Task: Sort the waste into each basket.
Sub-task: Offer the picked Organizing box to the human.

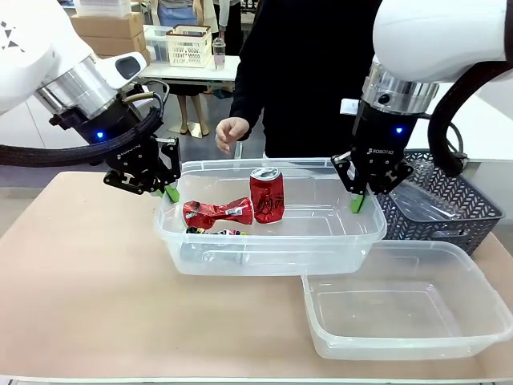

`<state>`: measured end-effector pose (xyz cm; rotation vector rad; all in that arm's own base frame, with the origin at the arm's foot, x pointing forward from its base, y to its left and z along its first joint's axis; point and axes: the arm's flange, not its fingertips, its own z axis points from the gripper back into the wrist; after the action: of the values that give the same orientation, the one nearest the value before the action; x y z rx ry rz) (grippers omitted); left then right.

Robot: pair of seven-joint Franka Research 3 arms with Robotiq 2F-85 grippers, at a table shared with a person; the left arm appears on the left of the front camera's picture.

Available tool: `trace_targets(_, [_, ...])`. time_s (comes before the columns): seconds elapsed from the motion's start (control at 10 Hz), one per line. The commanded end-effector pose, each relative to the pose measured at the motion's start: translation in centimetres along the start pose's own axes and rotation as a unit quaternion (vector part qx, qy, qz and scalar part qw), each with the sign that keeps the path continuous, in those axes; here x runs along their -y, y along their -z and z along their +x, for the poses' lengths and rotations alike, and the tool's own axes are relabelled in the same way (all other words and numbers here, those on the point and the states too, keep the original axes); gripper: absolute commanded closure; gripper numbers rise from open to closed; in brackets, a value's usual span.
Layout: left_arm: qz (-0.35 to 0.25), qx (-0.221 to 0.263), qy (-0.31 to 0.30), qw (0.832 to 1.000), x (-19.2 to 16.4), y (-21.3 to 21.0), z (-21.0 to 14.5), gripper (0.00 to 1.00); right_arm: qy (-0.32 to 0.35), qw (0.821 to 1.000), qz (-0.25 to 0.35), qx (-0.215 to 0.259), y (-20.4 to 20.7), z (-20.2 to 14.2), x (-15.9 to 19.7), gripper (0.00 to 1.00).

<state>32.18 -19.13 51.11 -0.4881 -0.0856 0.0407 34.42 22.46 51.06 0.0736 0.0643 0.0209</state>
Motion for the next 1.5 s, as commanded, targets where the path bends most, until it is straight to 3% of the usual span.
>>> trace_targets(0.0, [-0.010,0.007,-0.003,1.000,0.0,-0.4,0.0,0.92,-0.003,1.000,-0.006,-0.005,-0.3,0.1,-0.1,0.96])
trace_targets(0.4, [0.000,0.000,0.000,1.000,0.0,0.0,0.0,0.92,0.000,1.000,0.000,0.000,0.0,0.0,0.0,0.96])
trace_targets(0.7, [0.023,0.077,0.037,0.996,3.6,-1.2,7.7,0.92,-0.039,0.999,-0.007,-0.004,-3.5,7.6,-0.2,0.96])
trace_targets(1.0, [0.004,0.082,0.043,0.996,5.0,-0.8,13.9,0.92,-0.051,0.998,-0.010,-0.025,-4.1,15.5,0.7,0.96])
trace_targets(1.3, [-0.002,0.075,0.000,0.997,3.1,1.8,16.2,0.92,-0.044,0.998,0.023,-0.046,-1.0,18.5,2.3,0.96])
trace_targets(1.4, [0.017,0.064,0.024,0.998,3.2,1.0,15.3,0.92,-0.033,0.998,0.020,-0.053,0.9,19.0,2.3,0.96])
